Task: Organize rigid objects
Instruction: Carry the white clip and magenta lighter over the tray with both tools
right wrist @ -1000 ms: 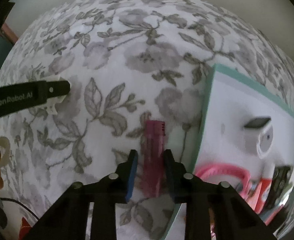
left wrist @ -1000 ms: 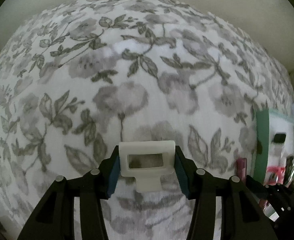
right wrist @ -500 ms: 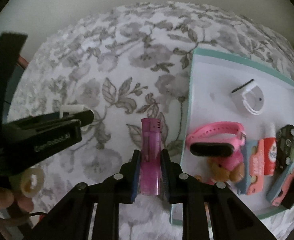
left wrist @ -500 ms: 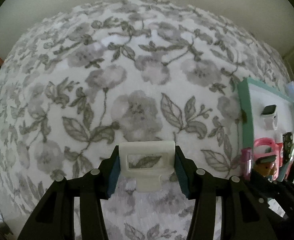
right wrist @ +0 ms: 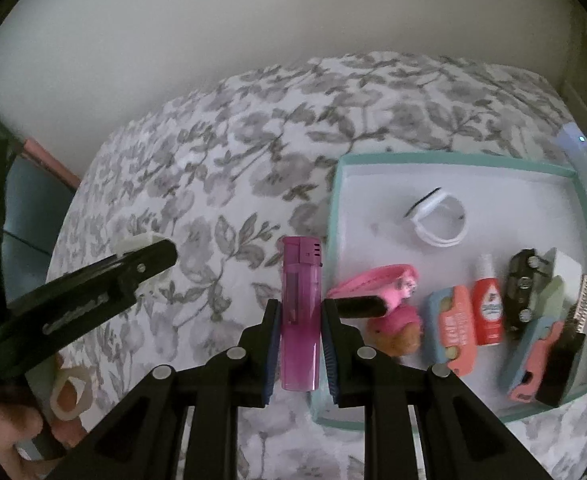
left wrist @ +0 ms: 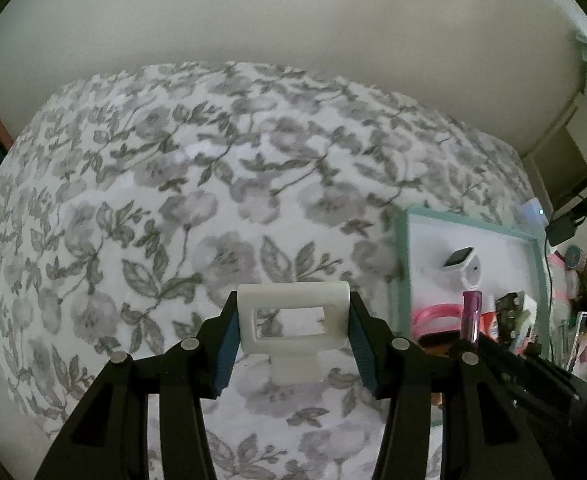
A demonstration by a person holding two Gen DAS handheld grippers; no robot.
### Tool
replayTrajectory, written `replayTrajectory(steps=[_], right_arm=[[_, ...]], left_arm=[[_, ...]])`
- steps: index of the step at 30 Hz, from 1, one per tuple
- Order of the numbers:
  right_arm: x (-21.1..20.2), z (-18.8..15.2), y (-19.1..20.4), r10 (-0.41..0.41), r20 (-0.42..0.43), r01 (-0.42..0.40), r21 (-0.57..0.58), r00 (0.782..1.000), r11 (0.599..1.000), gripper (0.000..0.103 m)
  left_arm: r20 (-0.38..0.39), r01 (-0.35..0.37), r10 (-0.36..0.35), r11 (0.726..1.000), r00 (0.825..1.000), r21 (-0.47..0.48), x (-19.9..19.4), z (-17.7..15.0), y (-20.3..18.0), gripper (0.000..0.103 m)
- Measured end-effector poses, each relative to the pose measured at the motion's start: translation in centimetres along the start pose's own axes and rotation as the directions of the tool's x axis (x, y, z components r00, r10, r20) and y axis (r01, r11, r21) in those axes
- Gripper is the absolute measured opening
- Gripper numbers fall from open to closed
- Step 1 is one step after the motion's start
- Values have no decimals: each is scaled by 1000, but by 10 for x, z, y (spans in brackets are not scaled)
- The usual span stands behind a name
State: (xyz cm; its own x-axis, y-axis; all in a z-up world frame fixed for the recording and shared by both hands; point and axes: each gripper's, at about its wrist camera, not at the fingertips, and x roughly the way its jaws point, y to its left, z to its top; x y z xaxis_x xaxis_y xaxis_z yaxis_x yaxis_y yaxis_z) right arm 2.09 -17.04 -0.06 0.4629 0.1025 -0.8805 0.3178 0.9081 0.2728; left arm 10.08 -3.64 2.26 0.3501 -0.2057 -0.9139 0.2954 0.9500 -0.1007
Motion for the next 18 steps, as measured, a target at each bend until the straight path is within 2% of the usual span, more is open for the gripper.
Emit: replayTrajectory(steps=[2, 7, 18], right_arm=[[-7, 2, -10, -6, 16, 6, 15, 1000, 1000, 21], [-23, 8, -49, -102, 55, 97, 82, 993, 992, 21], [-39, 6, -127, -179, 62, 159, 243, 982, 957, 21]], left_arm=[[9, 4, -4, 1000, 1000, 6, 0, 1, -7, 52], [14, 41, -41, 999, 999, 35, 0, -4, -36, 52], [-27, 130, -127, 978, 992, 162, 11, -24, -123, 52]])
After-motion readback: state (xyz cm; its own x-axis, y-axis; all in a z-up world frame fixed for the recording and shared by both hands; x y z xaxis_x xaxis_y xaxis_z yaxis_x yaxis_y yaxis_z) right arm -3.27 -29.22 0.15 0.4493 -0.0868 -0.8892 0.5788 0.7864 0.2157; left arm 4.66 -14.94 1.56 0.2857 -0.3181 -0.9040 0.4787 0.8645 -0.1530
